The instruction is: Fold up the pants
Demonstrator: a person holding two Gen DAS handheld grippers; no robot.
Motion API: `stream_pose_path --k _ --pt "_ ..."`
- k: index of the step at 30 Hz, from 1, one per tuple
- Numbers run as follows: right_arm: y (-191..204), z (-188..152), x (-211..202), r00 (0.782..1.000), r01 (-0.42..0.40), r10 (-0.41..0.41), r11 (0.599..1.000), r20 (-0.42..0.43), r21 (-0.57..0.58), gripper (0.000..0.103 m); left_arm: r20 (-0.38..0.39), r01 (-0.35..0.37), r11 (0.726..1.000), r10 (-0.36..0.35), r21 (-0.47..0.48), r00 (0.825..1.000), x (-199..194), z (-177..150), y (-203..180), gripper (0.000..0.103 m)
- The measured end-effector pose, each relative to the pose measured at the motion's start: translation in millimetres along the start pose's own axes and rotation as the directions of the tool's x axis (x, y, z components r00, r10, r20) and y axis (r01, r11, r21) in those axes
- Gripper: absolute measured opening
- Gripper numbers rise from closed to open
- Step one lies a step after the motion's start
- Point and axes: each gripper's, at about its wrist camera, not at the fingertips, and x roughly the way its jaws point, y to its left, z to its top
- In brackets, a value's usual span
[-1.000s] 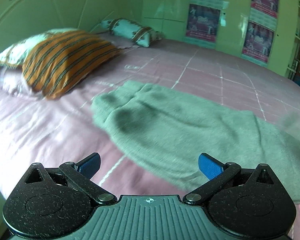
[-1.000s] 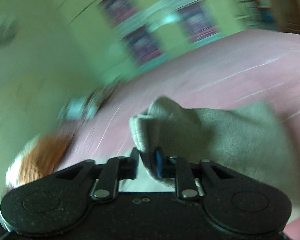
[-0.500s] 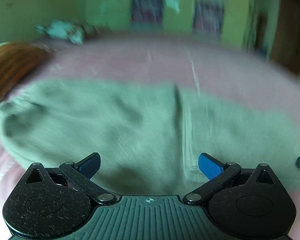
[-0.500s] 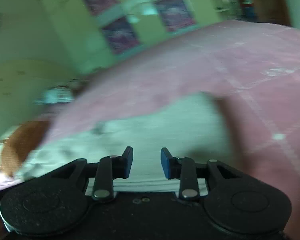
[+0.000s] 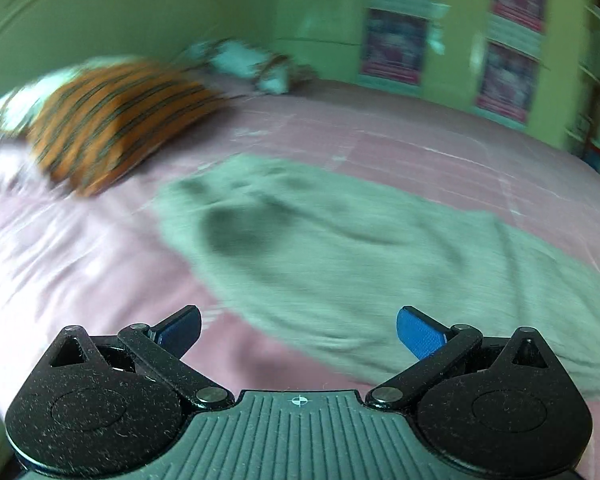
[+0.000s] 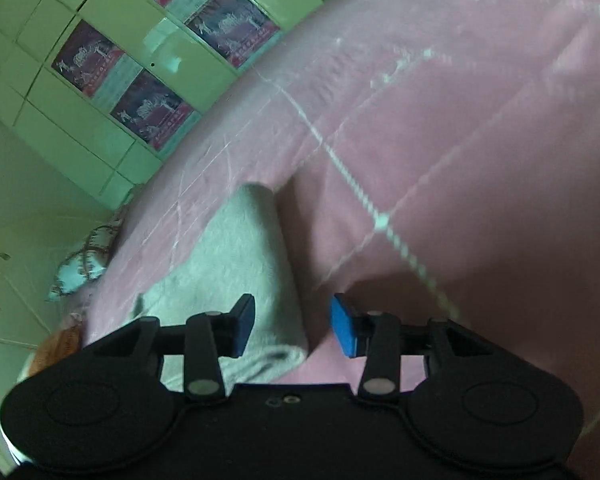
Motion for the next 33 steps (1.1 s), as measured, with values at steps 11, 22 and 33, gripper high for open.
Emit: stream_pose_path --k 11,22,33 --pt "27 -1 -3 0.997 0.058 -0.052 0.993 0.059 -0.099 0.039 0.025 0.382 0.818 -0.412 -0.430 0.911 113 28 114 0.103" --pt "102 -23 17 1.000 0.016 -0.012 0.958 0.017 -0.286 0.041 0.121 0.426 0.783 -0.420 -0.454 0.900 141 35 108 0.031" --pt "210 -139 109 0.968 0.021 -0.213 0.590 -0.130 -0.807 0.044 0.034 0.398 0.817 -0.424 -0.417 0.905 143 37 122 0.035"
